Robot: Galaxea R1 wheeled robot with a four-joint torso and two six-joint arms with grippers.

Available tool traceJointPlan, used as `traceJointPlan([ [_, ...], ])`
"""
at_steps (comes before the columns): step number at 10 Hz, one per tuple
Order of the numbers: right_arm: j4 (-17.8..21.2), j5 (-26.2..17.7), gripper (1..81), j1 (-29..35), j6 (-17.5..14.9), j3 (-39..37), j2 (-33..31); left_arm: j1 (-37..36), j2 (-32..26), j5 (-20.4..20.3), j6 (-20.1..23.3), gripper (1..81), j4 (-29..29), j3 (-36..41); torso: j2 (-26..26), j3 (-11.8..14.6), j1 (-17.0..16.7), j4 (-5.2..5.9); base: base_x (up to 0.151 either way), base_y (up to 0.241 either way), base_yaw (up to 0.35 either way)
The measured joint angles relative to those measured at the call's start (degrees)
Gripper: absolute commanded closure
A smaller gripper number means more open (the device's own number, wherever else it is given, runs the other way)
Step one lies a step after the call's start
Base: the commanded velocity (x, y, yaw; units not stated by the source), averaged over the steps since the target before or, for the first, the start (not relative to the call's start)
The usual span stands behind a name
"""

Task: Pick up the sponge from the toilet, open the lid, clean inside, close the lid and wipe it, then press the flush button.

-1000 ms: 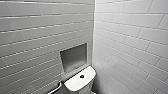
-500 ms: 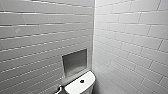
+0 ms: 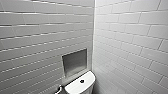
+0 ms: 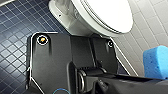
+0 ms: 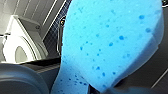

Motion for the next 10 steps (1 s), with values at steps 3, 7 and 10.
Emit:
traceJointPlan([
  [3, 0.00, 1.02, 81.1, -0.50, -0.24, -1.49, 1.11, 3.00, 7.53, -1.95, -0.01, 81.1, 0.59, -10.15, 0.00, 0.02, -0.02, 0.00, 0.000, 0.000, 0.000],
  [7, 0.00, 2.73, 81.1, -1.11, -0.63, -2.40, 1.80, 5.36, 16.35, -2.39, -0.01, 81.1, 0.91, -24.32, -0.02, 0.07, -0.05, 0.00, 0.000, 0.000, 0.000],
  [10, 0.00, 2.51, 81.1, -1.11, -0.69, -4.58, 3.04, 7.27, 23.36, -2.79, -0.01, 81.1, 1.02, -33.55, -0.02, 0.07, -0.05, 0.00, 0.000, 0.000, 0.000],
])
